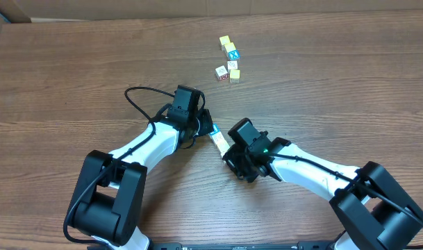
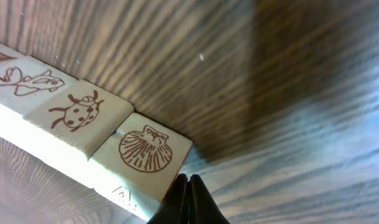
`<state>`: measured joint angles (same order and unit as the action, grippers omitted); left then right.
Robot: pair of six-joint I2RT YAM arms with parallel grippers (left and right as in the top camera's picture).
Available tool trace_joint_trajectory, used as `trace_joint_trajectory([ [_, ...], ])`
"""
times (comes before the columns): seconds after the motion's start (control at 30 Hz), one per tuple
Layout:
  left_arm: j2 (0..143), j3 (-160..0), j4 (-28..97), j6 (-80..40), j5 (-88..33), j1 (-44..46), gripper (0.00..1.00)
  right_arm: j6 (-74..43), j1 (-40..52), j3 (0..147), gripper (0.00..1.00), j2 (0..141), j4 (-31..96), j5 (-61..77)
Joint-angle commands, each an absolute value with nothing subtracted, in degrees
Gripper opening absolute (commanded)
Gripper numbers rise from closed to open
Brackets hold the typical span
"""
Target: Flip 4 blocks
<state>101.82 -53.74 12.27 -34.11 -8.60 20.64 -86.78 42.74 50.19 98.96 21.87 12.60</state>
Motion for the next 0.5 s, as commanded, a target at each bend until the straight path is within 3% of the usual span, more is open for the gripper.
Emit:
trace_joint_trajectory([
  [0.0, 103.5, -53.8, 12.78, -32.53, -12.05, 22.15, 0.04, -90.3, 43.9, 50.94, 0.04, 98.83, 20.67, 10.76],
  [0.47, 103.5, -53.8, 11.51, -32.14, -12.12, 22.15, 0.04, -94.78, 45.65, 50.94, 0.04, 98.83, 19.81, 7.86],
])
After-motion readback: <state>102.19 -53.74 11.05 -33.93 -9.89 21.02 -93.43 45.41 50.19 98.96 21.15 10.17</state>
